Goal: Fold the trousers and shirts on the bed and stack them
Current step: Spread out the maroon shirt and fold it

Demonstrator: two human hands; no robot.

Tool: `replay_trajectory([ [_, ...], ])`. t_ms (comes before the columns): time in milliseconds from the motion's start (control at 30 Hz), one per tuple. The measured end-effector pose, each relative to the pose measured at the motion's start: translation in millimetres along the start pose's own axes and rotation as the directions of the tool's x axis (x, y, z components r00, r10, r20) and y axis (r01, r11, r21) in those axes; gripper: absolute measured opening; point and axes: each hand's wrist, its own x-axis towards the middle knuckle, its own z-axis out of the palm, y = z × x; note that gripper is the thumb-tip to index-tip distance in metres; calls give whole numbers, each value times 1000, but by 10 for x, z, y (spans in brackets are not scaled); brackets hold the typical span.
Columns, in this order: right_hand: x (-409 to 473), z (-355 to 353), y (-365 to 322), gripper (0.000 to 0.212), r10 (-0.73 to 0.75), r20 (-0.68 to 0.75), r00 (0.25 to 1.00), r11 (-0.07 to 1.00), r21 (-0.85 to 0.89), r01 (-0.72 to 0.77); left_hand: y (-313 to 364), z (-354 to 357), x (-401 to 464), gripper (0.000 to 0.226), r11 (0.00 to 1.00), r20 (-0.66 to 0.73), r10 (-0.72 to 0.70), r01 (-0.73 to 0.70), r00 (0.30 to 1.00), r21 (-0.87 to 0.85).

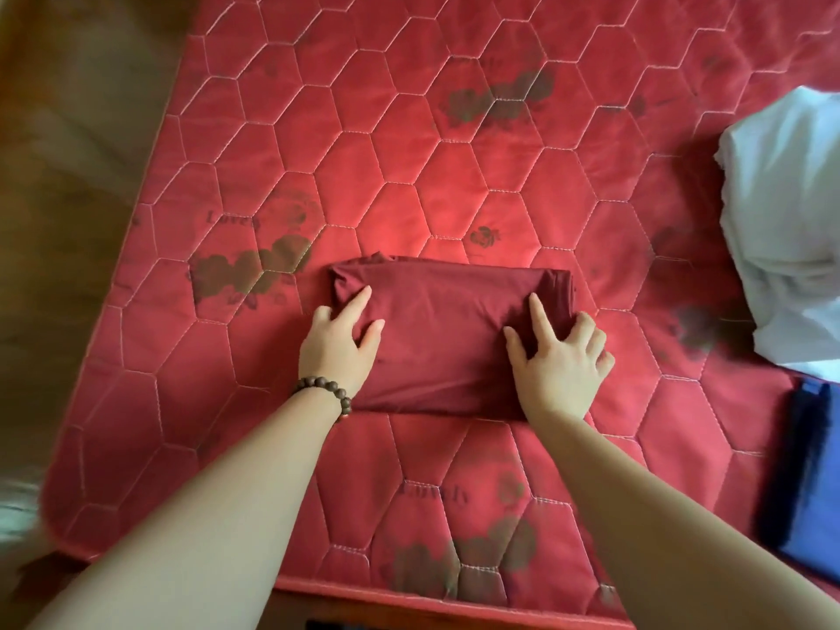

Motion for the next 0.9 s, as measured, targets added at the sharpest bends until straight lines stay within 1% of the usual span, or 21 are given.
replay_trajectory([
  [67, -18, -75, 85, 55, 10, 44, 999, 997, 76, -13, -19, -23, -32, 47, 998, 52, 21, -18, 998, -65],
  [133, -12, -159, 171, 53, 6, 121, 993, 987, 158, -26, -21, -37, -65, 47, 992, 85, 21, -10, 996, -125],
  [200, -2, -211, 268, 48, -17, 193, 981, 969, 243, -31, 10, -37, -87, 49, 993, 98, 16, -4, 995, -120],
  [267, -22, -246, 379, 45, -43, 223, 974, 942, 333, -35, 102, -49, -136, 51, 996, 99, 13, -4, 995, -93],
  [400, -169, -430, 637, 42, -9, 135, 991, 923, 382, -43, 419, -27, -370, 56, 994, 55, 110, -109, 992, -23],
  [533, -374, -829, 1145, 41, 50, 27, 998, 922, 384, -56, 938, 96, -719, 59, 987, 63, 160, -158, 985, -36],
  [633, -493, -1197, 1760, 41, 120, -50, 991, 938, 334, -97, 1484, 273, -1059, 60, 974, 111, 225, -220, 968, -51],
  [733, -585, -1552, 2466, 43, 206, -119, 971, 944, 284, -166, 2077, 518, -1445, 60, 942, 159, 333, -322, 929, -92],
  [900, -676, -1931, 3628, 43, 285, -156, 946, 951, 173, -258, 2963, 1111, -1977, 60, 896, 260, 443, -416, 858, -152],
])
